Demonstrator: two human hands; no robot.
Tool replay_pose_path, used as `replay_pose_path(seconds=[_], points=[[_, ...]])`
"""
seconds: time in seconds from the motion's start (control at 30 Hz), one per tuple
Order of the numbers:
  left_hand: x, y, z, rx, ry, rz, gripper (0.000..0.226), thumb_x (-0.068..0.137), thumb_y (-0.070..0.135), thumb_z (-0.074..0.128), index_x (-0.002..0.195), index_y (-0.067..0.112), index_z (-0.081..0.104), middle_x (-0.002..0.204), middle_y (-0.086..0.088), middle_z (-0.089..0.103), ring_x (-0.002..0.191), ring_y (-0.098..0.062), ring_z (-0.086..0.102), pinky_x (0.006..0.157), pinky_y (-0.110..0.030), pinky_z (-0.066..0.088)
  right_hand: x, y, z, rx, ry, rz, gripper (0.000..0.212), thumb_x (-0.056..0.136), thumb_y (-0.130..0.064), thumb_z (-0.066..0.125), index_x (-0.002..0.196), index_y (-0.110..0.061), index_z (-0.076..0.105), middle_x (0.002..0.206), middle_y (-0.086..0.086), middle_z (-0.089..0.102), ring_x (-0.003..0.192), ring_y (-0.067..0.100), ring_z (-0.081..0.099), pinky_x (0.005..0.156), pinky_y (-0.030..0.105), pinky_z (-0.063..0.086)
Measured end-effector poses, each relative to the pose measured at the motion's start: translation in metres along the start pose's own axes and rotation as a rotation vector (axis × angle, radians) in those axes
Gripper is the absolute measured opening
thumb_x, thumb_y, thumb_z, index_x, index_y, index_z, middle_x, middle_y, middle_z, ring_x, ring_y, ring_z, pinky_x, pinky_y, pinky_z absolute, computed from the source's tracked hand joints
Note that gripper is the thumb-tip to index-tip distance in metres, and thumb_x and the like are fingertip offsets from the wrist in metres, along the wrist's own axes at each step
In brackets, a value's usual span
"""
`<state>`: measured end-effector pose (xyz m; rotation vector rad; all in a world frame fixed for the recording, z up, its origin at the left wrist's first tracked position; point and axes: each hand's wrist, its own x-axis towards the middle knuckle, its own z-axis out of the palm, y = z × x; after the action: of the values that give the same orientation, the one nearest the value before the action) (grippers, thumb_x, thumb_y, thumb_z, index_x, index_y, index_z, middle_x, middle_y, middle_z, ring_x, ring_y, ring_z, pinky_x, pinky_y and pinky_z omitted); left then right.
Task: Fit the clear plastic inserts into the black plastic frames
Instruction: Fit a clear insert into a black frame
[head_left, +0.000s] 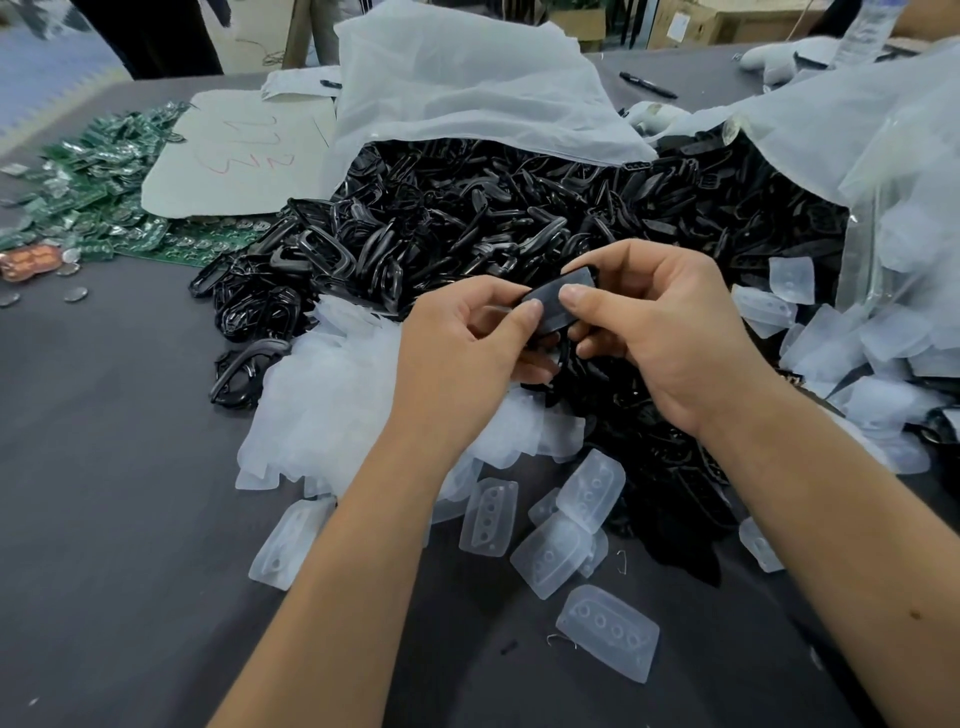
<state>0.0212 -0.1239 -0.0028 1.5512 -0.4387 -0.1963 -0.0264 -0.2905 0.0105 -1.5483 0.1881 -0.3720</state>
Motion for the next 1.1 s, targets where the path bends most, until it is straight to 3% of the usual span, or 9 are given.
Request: replay_pose_path(seconds=[0.2, 0.77, 1.1], points=[[0.0, 0.001, 0.0, 0.007, -0.006, 0.004, 0.008, 0.101, 0.004, 0.066, 0.099, 0.003, 0.074, 0.079, -0.013, 0.077, 0.061, -0.027, 0.075, 0.06, -0.026, 0.06, -0.001, -0.001, 0.002, 0.016, 0.005, 0.03, 0.003, 0.096, -0.008, 0.072, 0.095, -0.006, 0.075, 0.078, 0.009, 0.074, 0.061, 0.017, 0.065, 0.052, 0.023, 0.054], [0.0, 0.002, 0.001, -0.042, 0.032, -0.011, 0.013, 0.102, 0.001, 0.062, 0.096, 0.001, 0.073, 0.074, -0.01, 0.076, 0.059, -0.025, 0.074, 0.056, -0.023, 0.057, -0.005, -0.001, 0.013, -0.054, 0.054, -0.034, 0.014, 0.095, 0.003, 0.066, 0.089, -0.005, 0.075, 0.068, 0.008, 0.072, 0.053, 0.017, 0.065, 0.05, 0.023, 0.052], [0.001, 0.001, -0.001, -0.006, 0.047, 0.027, 0.02, 0.099, 0.0, 0.063, 0.09, 0.013, 0.075, 0.072, -0.004, 0.075, 0.059, -0.02, 0.072, 0.055, -0.022, 0.052, -0.006, -0.001, 0.016, -0.04, 0.081, -0.015, 0.01, 0.095, 0.001, 0.066, 0.089, -0.003, 0.074, 0.07, 0.007, 0.071, 0.054, 0.016, 0.062, 0.045, 0.024, 0.048]])
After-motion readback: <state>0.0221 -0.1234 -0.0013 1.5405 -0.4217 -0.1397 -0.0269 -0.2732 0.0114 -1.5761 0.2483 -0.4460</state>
